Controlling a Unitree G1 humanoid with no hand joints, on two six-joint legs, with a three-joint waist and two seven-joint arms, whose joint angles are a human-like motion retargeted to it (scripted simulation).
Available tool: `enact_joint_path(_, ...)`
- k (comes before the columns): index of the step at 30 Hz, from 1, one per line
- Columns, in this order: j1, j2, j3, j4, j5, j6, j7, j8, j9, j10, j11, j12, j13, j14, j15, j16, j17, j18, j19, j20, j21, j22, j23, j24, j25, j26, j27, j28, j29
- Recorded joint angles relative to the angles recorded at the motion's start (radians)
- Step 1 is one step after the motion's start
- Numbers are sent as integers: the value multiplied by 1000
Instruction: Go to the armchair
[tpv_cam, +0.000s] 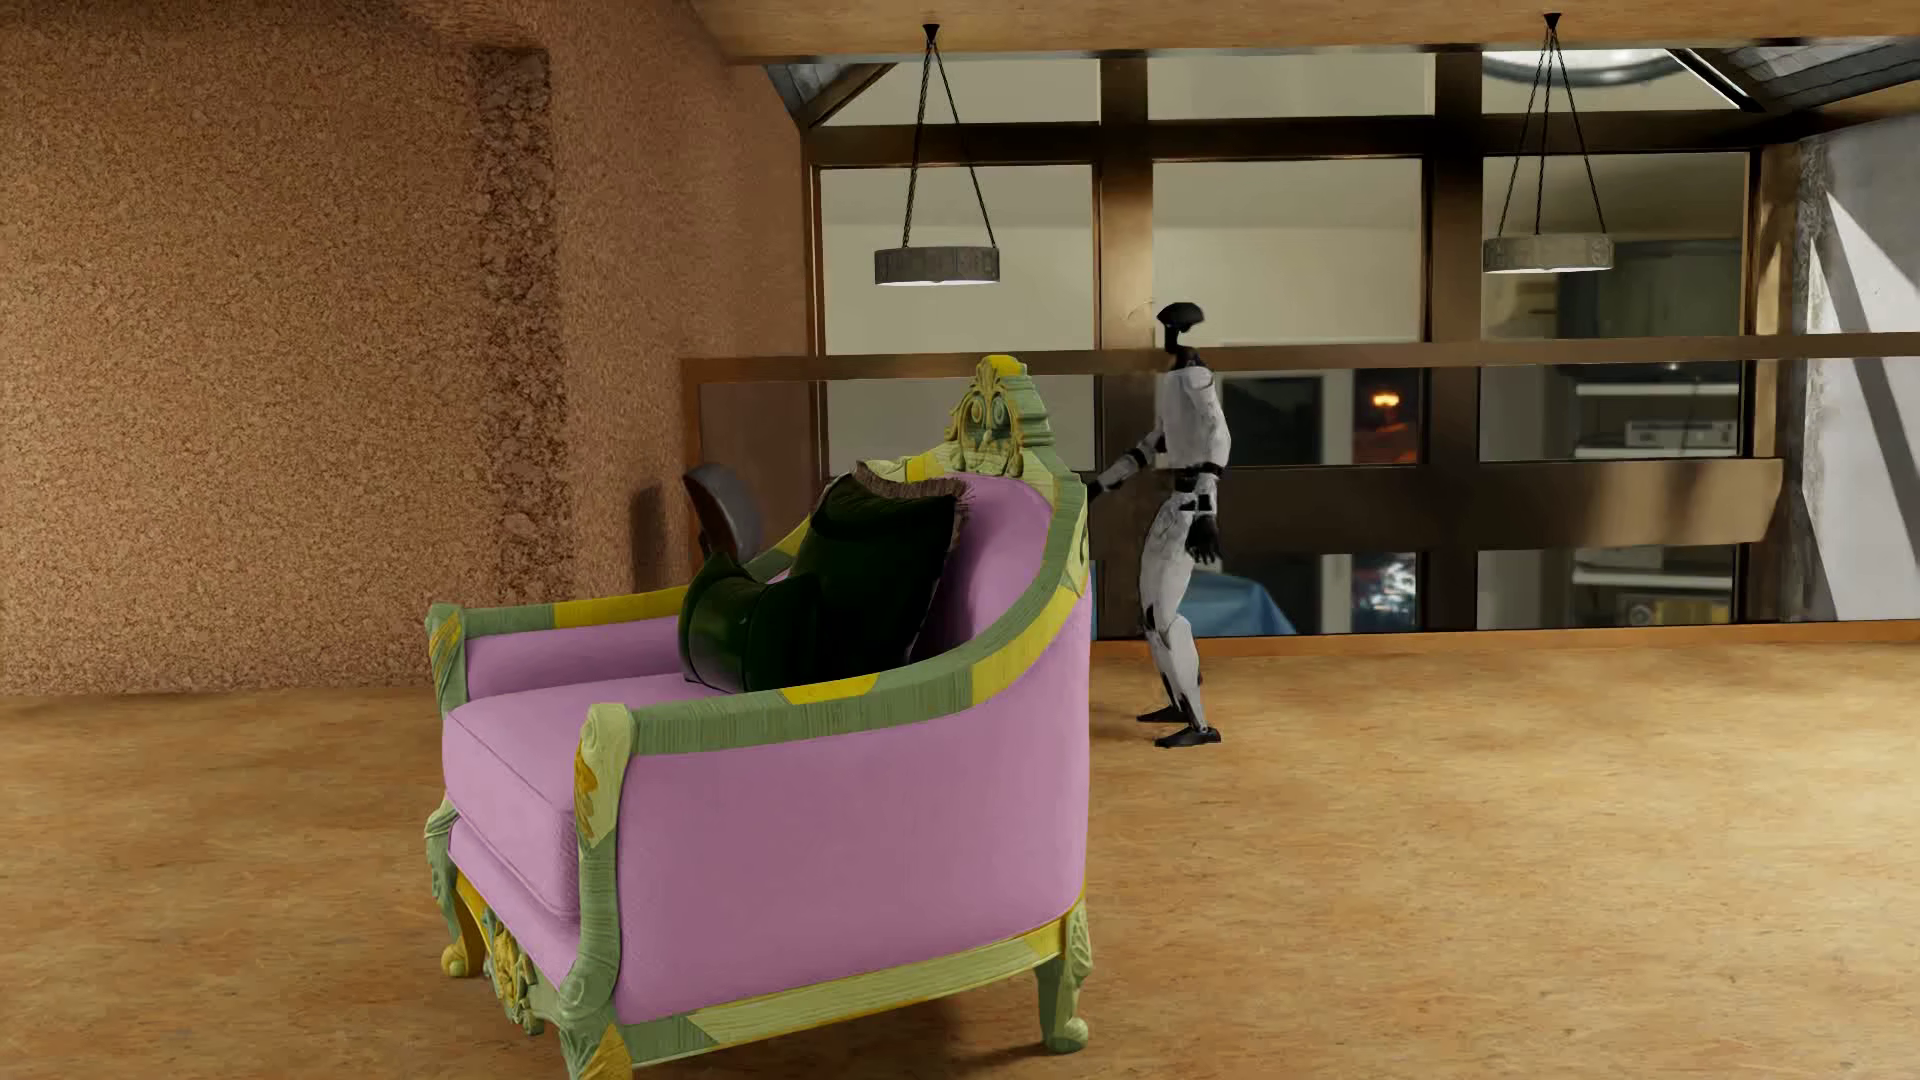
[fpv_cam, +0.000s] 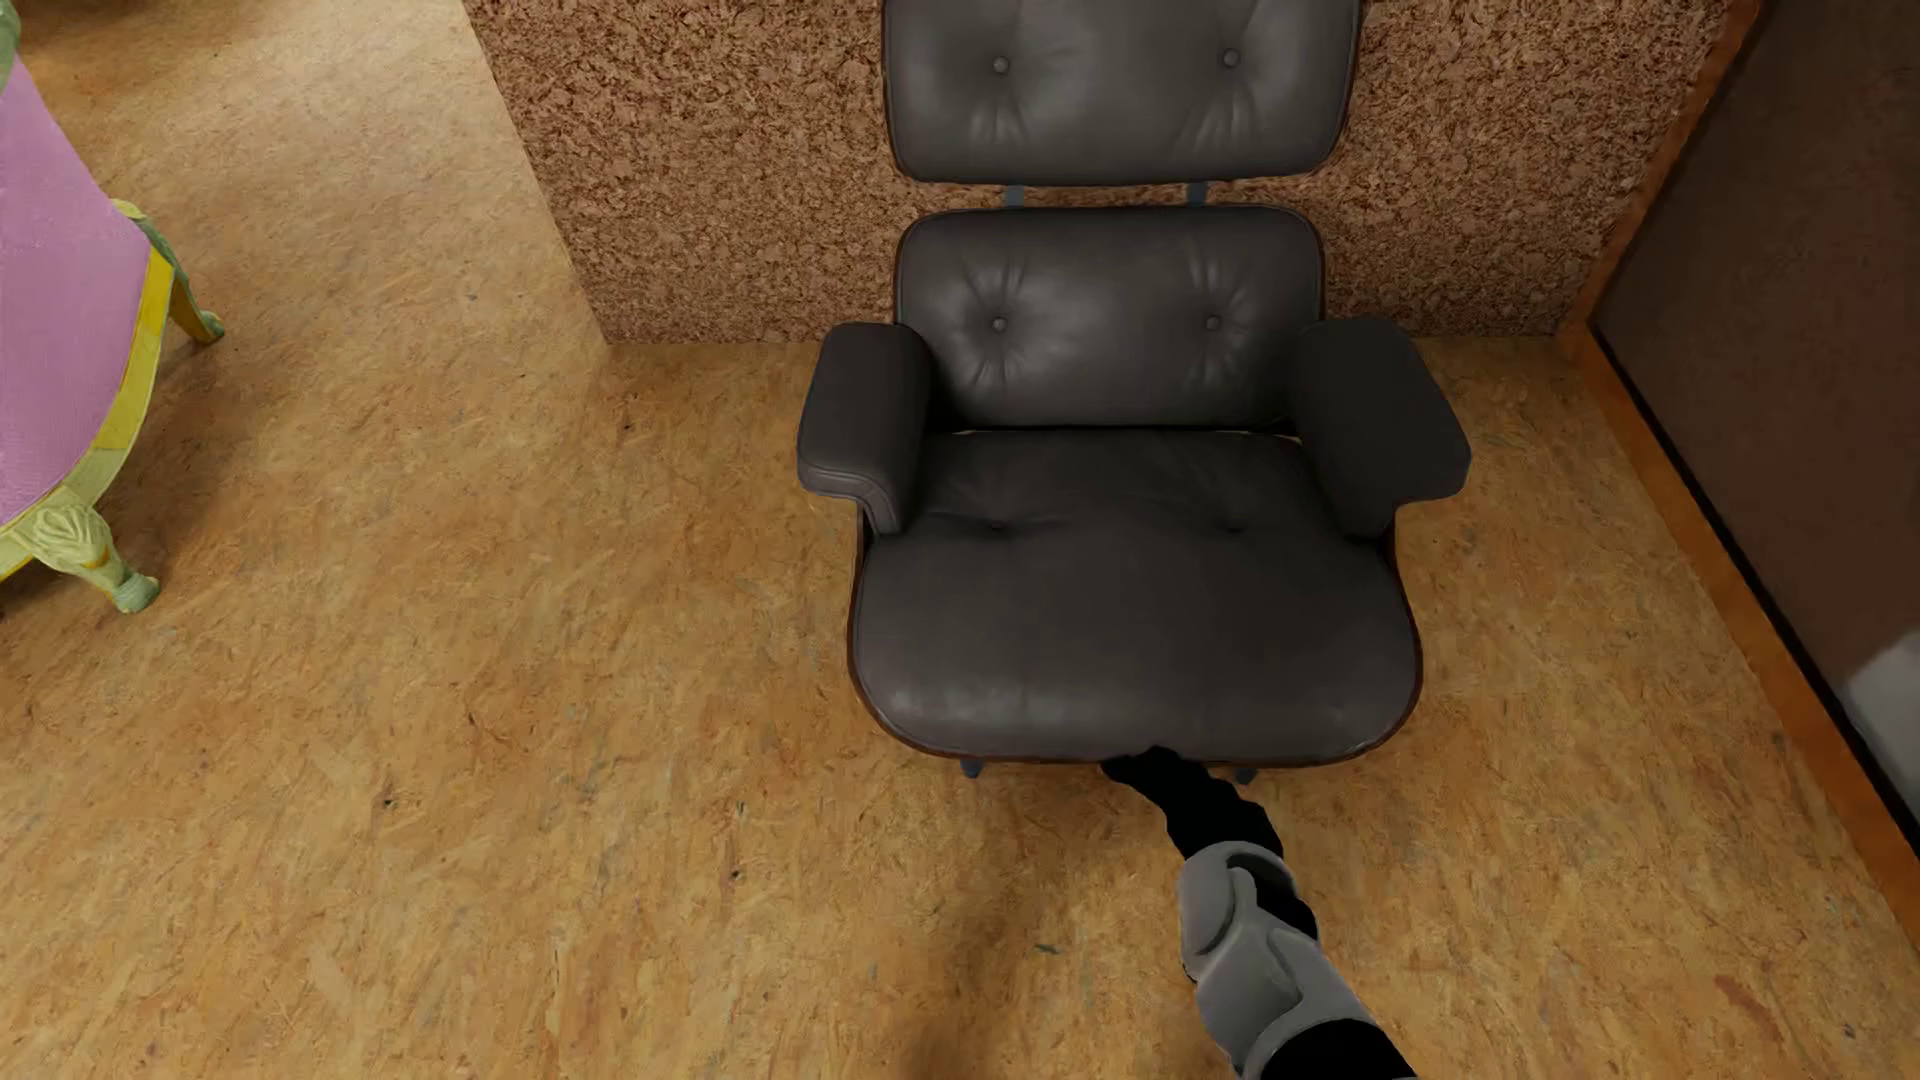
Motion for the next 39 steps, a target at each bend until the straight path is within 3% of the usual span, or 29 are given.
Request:
enact_joint_path(4, 37, 33, -13, -51, -50, -19, -4, -35, -17, -87, -34, -101, 136, 29, -9, 19, 42, -40, 17, -27, -64, -107, 45, 14, 60, -41, 26, 37, -5)
enact_joint_path(7, 70, 71, -20, -100, -87, -37, -43, -80, -29, -151, -58, -164, 247, 51, -15, -10, 66, -23, 30, -39, -31, -185, 213, -31, 69, -95, 112, 115, 95)
enact_joint_path(10, 88, 98, -22, -125, -109, -54, -68, -111, -33, -172, -66, -192, 352, 54, -24, -16, 110, -19, 39, -81, 0, -228, 357, -41, 84, -139, 207, 103, 211)
enact_joint_path(11, 89, 103, -24, -130, -115, -59, -75, -118, -32, -172, -65, -194, 391, 52, -28, -19, 119, -18, 42, -95, -7, -234, 357, -42, 95, -143, 210, 99, 219)
enact_joint_path(14, 96, 113, -37, -137, -124, -74, -76, -121, -27, -165, -60, -175, 497, 41, -37, -24, 106, -17, 49, -111, 27, -204, 300, -51, 59, -121, 150, 93, 231)
enact_joint_path(16, 104, 112, -45, -134, -123, -82, -61, -106, -23, -159, -55, -156, 522, 32, -40, -32, 103, -15, 51, -89, -10, -138, 263, -51, 78, -79, 144, 87, 203)
enact_joint_path(19, 116, 102, -48, -117, -109, -88, -19, -63, -17, -145, -49, -138, 459, 15, -39, -48, 86, -12, 53, -3, -5, -9, 245, -62, 50, 19, 163, 77, 190)
enact_joint_path(21, 121, 93, -44, -101, -95, -89, 12, -30, -14, -133, -46, -122, 388, 3, -37, -54, 65, -11, 54, 33, -4, 54, 233, -59, 33, 58, 150, 65, 185)
enact_joint_path(28, 103, 66, -19, -77, -72, -88, 45, 6, -5, -114, -44, -98, 211, -4, -28, -58, 38, -9, 52, 68, 1, -20, 101, -34, 16, -18, 67, 59, 77)
enact_joint_path(34, 47, 60, -10, -102, -96, -94, -33, -70, 4, -106, -48, -143, 187, 16, -29, -31, 36, -12, 48, 39, 68, -156, 112, -20, 8, -86, 63, 85, 89)
enact_joint_path(39, -37, 63, -5, -159, -144, -100, -178, -221, 14, -94, -44, -168, 255, 42, -43, -18, 40, -32, 47, -14, 172, -227, 193, -40, 6, -112, 78, 107, 144)
